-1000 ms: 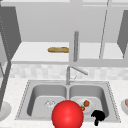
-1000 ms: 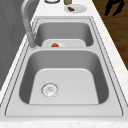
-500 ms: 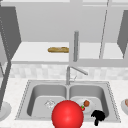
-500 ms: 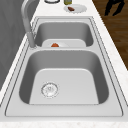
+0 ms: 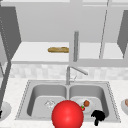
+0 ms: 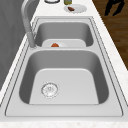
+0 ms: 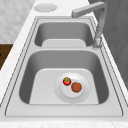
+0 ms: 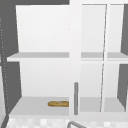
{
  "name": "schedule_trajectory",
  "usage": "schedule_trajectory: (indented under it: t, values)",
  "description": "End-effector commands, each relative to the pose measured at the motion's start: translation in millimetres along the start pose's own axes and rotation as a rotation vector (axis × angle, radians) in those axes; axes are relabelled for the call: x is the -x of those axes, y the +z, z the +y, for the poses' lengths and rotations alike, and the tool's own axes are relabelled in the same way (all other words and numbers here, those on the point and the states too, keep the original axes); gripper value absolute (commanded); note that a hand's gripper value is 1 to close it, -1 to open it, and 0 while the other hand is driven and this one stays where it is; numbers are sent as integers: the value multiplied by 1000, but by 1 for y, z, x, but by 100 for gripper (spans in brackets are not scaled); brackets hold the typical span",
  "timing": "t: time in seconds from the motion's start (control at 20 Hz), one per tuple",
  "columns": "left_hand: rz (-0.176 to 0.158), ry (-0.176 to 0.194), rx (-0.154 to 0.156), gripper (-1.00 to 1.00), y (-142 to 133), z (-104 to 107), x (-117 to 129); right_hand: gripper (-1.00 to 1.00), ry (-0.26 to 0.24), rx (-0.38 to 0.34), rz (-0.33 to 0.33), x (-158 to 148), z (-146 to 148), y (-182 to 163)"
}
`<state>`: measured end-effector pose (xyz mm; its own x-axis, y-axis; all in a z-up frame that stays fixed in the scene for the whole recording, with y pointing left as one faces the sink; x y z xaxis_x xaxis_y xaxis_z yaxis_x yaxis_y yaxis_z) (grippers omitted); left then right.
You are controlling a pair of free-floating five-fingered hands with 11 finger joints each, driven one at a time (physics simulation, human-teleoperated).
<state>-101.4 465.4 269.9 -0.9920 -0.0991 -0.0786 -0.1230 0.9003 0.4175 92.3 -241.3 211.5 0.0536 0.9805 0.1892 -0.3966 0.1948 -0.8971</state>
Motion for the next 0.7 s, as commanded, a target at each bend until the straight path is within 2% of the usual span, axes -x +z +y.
schedule_trajectory:
  t: [0.0, 0.15, 0.4, 0.65]
  values:
    - [58, 38, 128, -100, -1, -3, 2, 0, 0, 0, 0, 0, 0, 0]
    - [88, 42, 139, -100, -3, -5, 3, 0, 0, 0, 0, 0, 0, 0]
    - [143, 40, 129, -100, -14, -11, 5, 0, 0, 0, 0, 0, 0, 0]
    - [184, 36, 120, -100, -31, -18, 12, 0, 0, 0, 0, 0, 0, 0]
